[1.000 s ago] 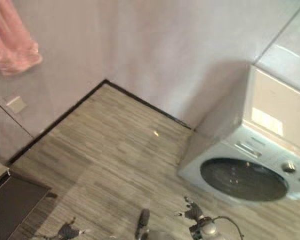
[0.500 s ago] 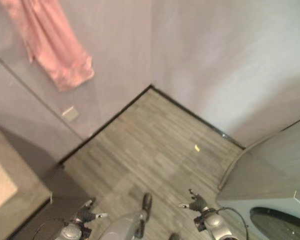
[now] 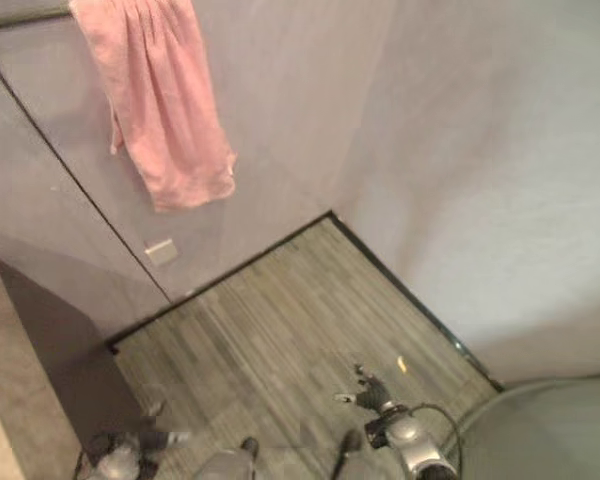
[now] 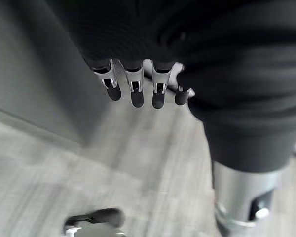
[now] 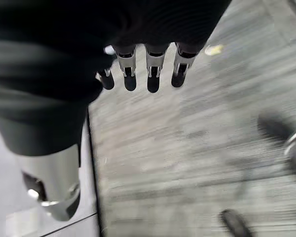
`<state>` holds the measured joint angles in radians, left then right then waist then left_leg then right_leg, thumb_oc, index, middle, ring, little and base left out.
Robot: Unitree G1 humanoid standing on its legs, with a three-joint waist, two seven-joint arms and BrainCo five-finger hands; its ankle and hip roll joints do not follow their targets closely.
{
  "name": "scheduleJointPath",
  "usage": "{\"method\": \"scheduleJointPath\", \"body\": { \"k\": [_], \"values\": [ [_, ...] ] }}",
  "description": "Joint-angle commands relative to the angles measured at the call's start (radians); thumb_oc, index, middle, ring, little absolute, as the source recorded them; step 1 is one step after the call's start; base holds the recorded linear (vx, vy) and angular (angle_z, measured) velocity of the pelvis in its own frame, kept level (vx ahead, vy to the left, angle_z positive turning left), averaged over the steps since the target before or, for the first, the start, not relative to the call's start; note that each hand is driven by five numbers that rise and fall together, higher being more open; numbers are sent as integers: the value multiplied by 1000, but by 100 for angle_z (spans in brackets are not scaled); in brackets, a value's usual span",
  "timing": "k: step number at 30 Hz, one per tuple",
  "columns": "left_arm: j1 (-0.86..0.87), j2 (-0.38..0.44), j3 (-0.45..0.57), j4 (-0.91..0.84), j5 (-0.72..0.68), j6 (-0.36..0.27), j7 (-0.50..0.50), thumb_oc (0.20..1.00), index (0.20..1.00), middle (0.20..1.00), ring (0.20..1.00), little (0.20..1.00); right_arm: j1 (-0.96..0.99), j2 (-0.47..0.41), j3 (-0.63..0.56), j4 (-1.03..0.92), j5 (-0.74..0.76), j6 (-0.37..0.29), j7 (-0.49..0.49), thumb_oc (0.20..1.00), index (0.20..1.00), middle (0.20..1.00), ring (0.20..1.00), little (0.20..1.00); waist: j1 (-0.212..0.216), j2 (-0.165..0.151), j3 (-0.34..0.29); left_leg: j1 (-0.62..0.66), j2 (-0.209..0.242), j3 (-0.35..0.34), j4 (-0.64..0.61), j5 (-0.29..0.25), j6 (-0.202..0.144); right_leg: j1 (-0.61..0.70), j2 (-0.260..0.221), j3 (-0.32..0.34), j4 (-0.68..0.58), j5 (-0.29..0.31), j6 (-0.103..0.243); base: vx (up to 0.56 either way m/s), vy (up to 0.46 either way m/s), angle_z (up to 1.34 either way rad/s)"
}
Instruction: Put brush and paste in cup on sink, flatten towel.
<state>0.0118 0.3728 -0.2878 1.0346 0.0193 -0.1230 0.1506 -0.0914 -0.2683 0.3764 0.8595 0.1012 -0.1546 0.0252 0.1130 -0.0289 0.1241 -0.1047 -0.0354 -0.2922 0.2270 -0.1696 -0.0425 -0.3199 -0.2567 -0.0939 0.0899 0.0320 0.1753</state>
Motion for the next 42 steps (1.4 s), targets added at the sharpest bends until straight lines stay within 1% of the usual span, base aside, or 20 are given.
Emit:
{"method": "scheduleJointPath", "body": {
  "k": [1, 10, 14, 15, 18, 19, 20, 21, 28, 29, 30, 31, 32, 34, 36, 37, 39, 40, 41, 42],
  "values": [
    [-8, 4, 17, -38, 16, -44, 19, 1000, 1000, 1000, 1000, 1000, 51, -73, -11, -44, -43, -26, -10, 1000, 1000, 1000, 1000, 1000, -22, -48, -41, 48, -14, -56, -166, 94, 50, 136, 138, -33, 71, -30, -18, 215, -282, 75],
    [-11, -1, 23, -56, -36, -47, 36, 1000, 1000, 1000, 1000, 1000, 26, -99, -6, -18, -10, -37, -20, 1000, 1000, 1000, 1000, 1000, 1, -36, -62, 31, 56, -159, -242, 175, -27, 196, 182, -197, 47, -115, -70, 112, -211, 47],
    [-41, -18, 14, -34, -52, -48, 50, 1000, 1000, 1000, 1000, 1000, 11, -106, 2, -15, -18, -39, -42, 1000, 1000, 1000, 1000, 1000, 0, -35, -67, -1, 79, -144, -290, 239, -63, 229, 196, -262, -13, -119, -82, 48, -133, 67],
    [-46, -23, 14, -35, -56, -48, 53, 1000, 1000, 1000, 1000, 1000, 12, -109, 3, -14, -20, -40, -46, 1000, 1000, 1000, 1000, 1000, 0, -37, -66, -12, 78, -124, -291, 244, -66, 238, 192, -275, -29, -112, -79, 51, -27, 49],
    [-68, -41, 11, -30, -53, -45, 60, 1000, 1000, 1000, 1000, 1000, 20, -115, -2, -13, -30, -37, -58, 1000, 1000, 1000, 1000, 1000, -25, -44, -58, -69, 70, 110, -254, 233, -42, 279, 160, -326, -71, -91, -63, 22, 39, 40],
    [-69, -41, 11, -30, -53, -45, 60, 1000, 1000, 1000, 1000, 1000, 19, -115, -2, -13, -30, -37, -58, 1000, 1000, 1000, 1000, 1000, -23, -44, -58, -69, 70, 112, -252, 232, -42, 278, 159, -324, -71, -90, -63, 2, 73, 62],
    [-77, -48, 13, -30, -46, -40, 60, 1000, 1000, 1000, 1000, 1000, 27, -117, -6, -22, -34, -33, -58, 1000, 1000, 1000, 1000, 1000, -43, -44, -55, -96, 70, 299, -218, 218, -21, 299, 146, -359, -90, -77, -54, 5, 49, 60],
    [-77, -48, 13, -30, -46, -40, 60, 1000, 1000, 1000, 1000, 1000, 27, -117, -6, -22, -34, -33, -58, 1000, 1000, 1000, 1000, 1000, -41, -44, -56, -98, 70, 301, -216, 217, -20, 298, 146, -358, -91, -76, -54, 35, 97, 54],
    [-11, -46, 39, -12, -63, -46, 52, 1000, 1000, 1000, 1000, 1000, 19, -77, 28, 39, -67, -19, -36, 1000, 1000, 1000, 1000, 1000, 12, -55, -84, -41, 26, 215, -235, 165, 25, 322, 121, -322, -41, -94, -52, 103, 132, -7],
    [6, -44, 43, -18, -66, -46, 45, 1000, 1000, 1000, 1000, 1000, 16, -62, 28, 51, -64, -19, -36, 1000, 1000, 1000, 1000, 1000, 22, -52, -86, -25, 17, 190, -248, 166, 44, 306, 102, -313, 42, -91, -47, 53, 117, -6],
    [6, -44, 43, -18, -66, -46, 45, 1000, 1000, 1000, 1000, 1000, 16, -62, 28, 52, -64, -19, -36, 1000, 1000, 1000, 1000, 1000, 22, -52, -87, -25, 16, 190, -249, 166, 45, 304, 101, -313, 44, -92, -46, 74, 196, -7],
    [8, -40, 39, -27, -66, -47, 44, 1000, 1000, 1000, 1000, 1000, 11, -57, 29, 54, -64, -20, -39, 1000, 1000, 1000, 1000, 1000, 21, -47, -78, -22, 5, 172, -246, 168, 61, 275, 82, -291, 134, -68, -36, 72, 168, 4],
    [11, -23, 25, -70, -55, -44, 33, 1000, 1000, 1000, 1000, 1000, 5, -58, 32, 45, -70, -21, -42, 1000, 1000, 1000, 1000, 1000, 7, -36, -65, -25, -15, 121, -225, 170, 79, 226, 87, -223, 258, -28, -30, 103, 188, 35],
    [14, -7, 4, -119, -34, -44, 23, 1000, 1000, 1000, 1000, 1000, 4, -61, 30, 30, -65, -24, -42, 1000, 1000, 1000, 1000, 1000, -14, -19, -48, -18, -26, 66, -208, 167, 86, 178, 137, -111, 319, -25, -30, 111, 78, 103],
    [21, 0, -10, -146, -15, -44, 17, 1000, 1000, 1000, 1000, 1000, 4, -64, 34, 20, -64, -25, -40, 1000, 1000, 1000, 1000, 1000, -22, -10, -53, -3, -21, 22, -221, 167, 80, 157, 163, -61, 255, -54, -45, 189, -78, 136],
    [26, 4, 0, -163, -34, -51, 20, 1000, 1000, 1000, 1000, 1000, -9, -63, 47, 22, -63, -25, -35, 1000, 1000, 1000, 1000, 1000, -3, -6, -57, 12, 3, 2, -234, 161, 62, 146, 113, -93, 136, -63, -48, 270, -207, 86],
    [28, 3, 3, -169, -49, -53, 22, 1000, 1000, 1000, 1000, 1000, -17, -63, 55, 25, -67, -23, -35, 1000, 1000, 1000, 1000, 1000, 1, -4, -51, 23, 17, -10, -236, 153, 51, 148, 97, -99, 70, -45, -44, 200, -186, 35],
    [16, 8, -5, -177, -60, -55, 38, 1000, 1000, 1000, 1000, 1000, -29, -62, 69, 35, -80, -17, -48, 1000, 1000, 1000, 1000, 1000, 2, -18, -38, 35, 24, -37, -234, 147, 46, 138, 129, -40, 95, -39, -29, 149, -191, 24],
    [18, 13, -6, -195, -62, -51, 31, 1000, 1000, 1000, 1000, 1000, -28, -58, 73, 40, -85, -22, -44, 1000, 1000, 1000, 1000, 1000, 4, -29, -45, 27, 27, -50, -235, 152, 37, 149, 136, -59, 85, -72, -34, 261, -528, 61],
    [3, 20, -4, -198, -64, -55, 33, 1000, 1000, 1000, 1000, 1000, -32, -70, 95, 30, -94, -24, -33, 1000, 1000, 1000, 1000, 1000, 3, -53, -54, 12, 61, -66, -245, 162, -13, 196, 171, -110, 17, -87, -55, 186, -504, 150]
  ]
}}
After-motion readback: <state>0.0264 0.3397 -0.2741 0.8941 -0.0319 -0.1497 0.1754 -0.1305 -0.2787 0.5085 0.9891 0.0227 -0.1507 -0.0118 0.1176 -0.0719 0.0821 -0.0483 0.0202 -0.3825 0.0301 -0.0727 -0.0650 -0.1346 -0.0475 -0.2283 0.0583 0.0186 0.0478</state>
